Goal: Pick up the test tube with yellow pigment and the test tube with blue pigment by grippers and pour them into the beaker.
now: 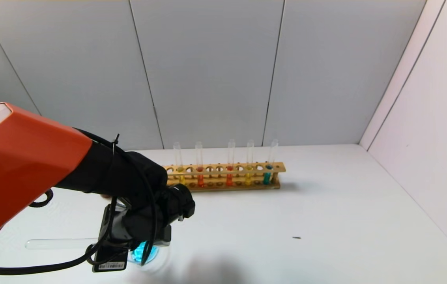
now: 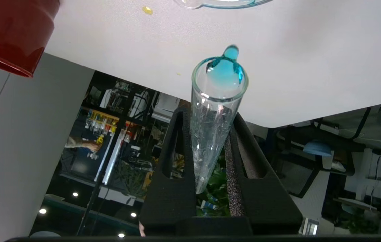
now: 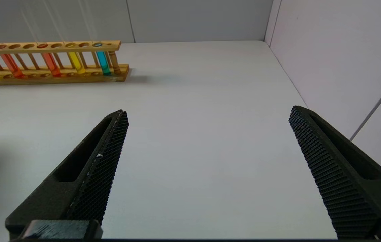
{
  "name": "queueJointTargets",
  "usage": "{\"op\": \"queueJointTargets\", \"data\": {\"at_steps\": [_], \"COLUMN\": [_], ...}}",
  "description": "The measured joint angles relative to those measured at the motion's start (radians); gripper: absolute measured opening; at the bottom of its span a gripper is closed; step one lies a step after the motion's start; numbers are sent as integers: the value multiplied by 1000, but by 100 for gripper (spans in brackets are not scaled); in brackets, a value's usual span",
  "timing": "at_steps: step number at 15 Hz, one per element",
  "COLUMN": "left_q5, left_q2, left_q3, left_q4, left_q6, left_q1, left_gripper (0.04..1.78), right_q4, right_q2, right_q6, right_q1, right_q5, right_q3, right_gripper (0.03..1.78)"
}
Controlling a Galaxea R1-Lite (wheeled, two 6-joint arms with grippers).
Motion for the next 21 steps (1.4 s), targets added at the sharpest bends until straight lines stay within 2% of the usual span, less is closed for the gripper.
{"op": "queueJointTargets", "data": {"at_steps": [21], "left_q5": [10], "left_q2": [60], "left_q3": [-26], "left_q4": [73], "left_q6": [-5], "left_q1": [-26], "left_gripper": [30], "right_q4": [0], "right_q2": [0], "right_q6": [0], "right_q1": [0], "right_q5": [0], "right_q3": [0], "right_gripper": [174]}}
